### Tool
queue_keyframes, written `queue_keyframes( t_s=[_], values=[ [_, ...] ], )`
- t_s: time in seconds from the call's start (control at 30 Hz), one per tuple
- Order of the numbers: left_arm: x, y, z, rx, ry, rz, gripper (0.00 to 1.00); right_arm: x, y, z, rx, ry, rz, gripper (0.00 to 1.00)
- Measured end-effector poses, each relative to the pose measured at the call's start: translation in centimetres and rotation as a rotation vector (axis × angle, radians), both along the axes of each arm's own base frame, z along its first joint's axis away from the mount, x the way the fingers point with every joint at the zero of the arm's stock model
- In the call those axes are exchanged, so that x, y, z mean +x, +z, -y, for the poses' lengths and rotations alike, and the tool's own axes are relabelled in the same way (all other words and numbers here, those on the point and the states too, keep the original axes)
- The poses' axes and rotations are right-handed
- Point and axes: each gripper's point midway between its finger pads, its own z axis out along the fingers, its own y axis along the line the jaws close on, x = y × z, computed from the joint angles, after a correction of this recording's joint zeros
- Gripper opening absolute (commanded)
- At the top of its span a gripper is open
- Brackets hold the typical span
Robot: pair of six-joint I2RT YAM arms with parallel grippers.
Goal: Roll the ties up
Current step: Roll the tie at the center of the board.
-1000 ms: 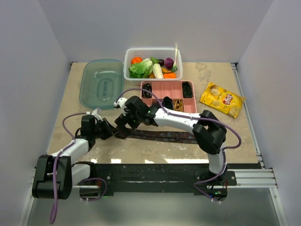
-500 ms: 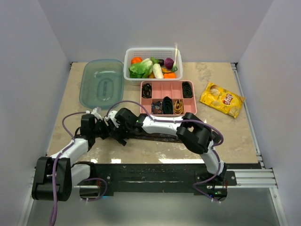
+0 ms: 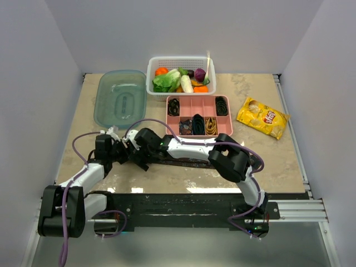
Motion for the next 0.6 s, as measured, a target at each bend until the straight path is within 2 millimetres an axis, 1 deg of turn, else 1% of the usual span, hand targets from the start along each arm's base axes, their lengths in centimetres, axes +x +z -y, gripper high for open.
queue_keyframes(
  t_s=[0.03, 0.13, 0.2, 0.27, 0.3, 0.37, 0.4, 0.47, 0.6],
  values=[
    [0.0, 0.0, 0.0, 0.001, 0.001, 0.000, 0.66, 0.0, 0.1, 0.0, 0.000, 0.000, 0.001, 0.98],
    [0.1, 0.0, -0.2, 0.006, 0.008, 0.002, 0.66, 0.1, 0.1, -0.2, -0.007, 0.009, -0.003, 0.93],
    [0.2, 0.0, -0.4, 0.014, 0.018, 0.004, 0.66, 0.1, 0.0, -0.5, -0.006, 0.017, -0.008, 0.85],
    [0.4, -0.1, -0.7, 0.022, 0.026, 0.007, 0.66, -0.1, -0.1, -0.8, -0.002, 0.030, -0.020, 0.79],
    [0.4, -0.1, -0.7, 0.025, 0.027, 0.008, 0.66, -0.1, -0.2, -0.9, 0.000, 0.035, -0.026, 0.74],
    [0.4, -0.1, -0.7, 0.027, 0.028, 0.009, 0.66, -0.4, -0.2, -1.0, 0.002, 0.043, -0.034, 0.67],
    [0.5, 0.0, -0.7, 0.028, 0.029, 0.010, 0.66, -0.5, -0.2, -1.1, 0.005, 0.048, -0.039, 0.58],
    [0.5, -0.1, -0.8, 0.029, 0.032, 0.009, 0.66, -0.9, -0.3, -1.3, 0.009, 0.062, -0.045, 0.46],
    [0.5, 0.0, -0.8, 0.031, 0.031, 0.012, 0.66, -2.1, -0.2, -1.9, 0.021, 0.094, -0.062, 0.31]
  ],
)
